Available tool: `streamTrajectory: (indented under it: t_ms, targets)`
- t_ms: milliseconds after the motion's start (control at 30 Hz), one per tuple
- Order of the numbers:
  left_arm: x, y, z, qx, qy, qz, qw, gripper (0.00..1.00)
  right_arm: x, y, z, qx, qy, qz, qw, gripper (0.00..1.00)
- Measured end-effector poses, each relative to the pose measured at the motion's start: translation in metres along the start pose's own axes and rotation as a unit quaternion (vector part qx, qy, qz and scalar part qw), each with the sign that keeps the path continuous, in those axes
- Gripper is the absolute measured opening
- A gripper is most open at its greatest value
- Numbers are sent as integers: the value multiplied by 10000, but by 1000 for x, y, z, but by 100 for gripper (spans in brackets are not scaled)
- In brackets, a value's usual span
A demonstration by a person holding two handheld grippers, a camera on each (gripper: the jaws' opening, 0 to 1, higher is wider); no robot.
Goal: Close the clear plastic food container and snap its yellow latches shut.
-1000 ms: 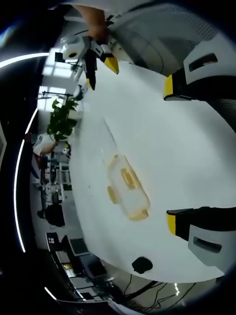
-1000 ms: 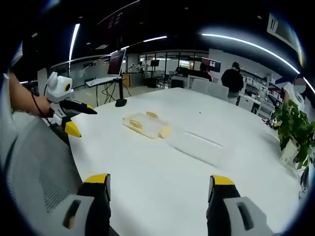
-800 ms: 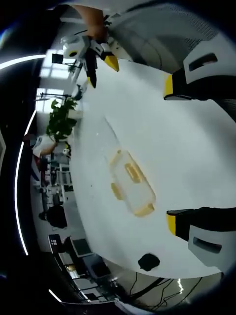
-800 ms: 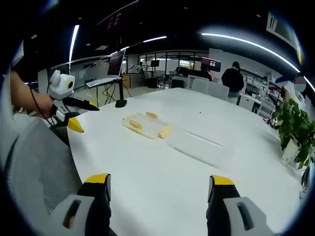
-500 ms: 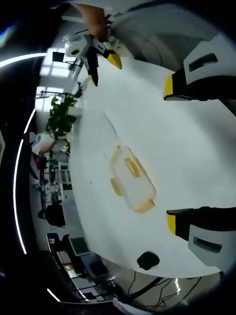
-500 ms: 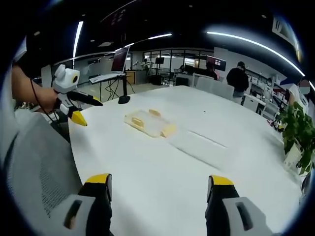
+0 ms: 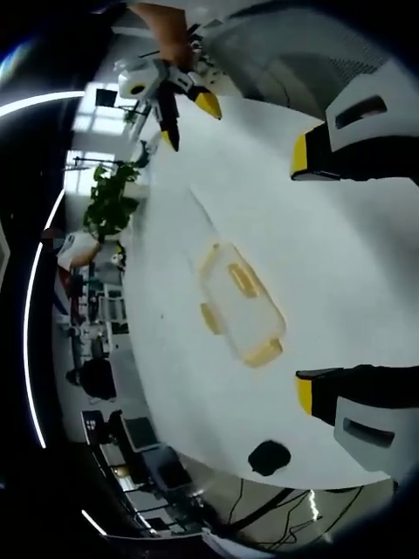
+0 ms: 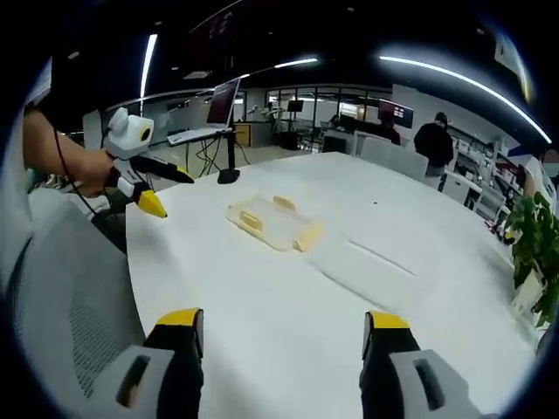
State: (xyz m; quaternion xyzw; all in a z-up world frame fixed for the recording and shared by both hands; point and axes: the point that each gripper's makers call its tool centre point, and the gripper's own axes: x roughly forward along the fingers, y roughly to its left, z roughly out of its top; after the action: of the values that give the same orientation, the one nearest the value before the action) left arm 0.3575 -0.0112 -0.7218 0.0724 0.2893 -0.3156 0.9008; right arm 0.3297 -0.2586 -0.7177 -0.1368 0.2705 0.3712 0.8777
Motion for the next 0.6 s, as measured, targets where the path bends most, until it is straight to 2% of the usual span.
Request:
streamTrajectory:
  t_ms: [167,267,600]
  targets:
    - [3,2,-10,-20,110,-28,9999,86,6,0,-1,-116,89,71,9999,73]
    - [5,3,-11,29,153,-53,9999,86,8,-1,0,-258,105,96,9996,70]
    - [11,19,-11,-3,204,-74,9998,85,22,-6,7,-390,170,222,9988,70]
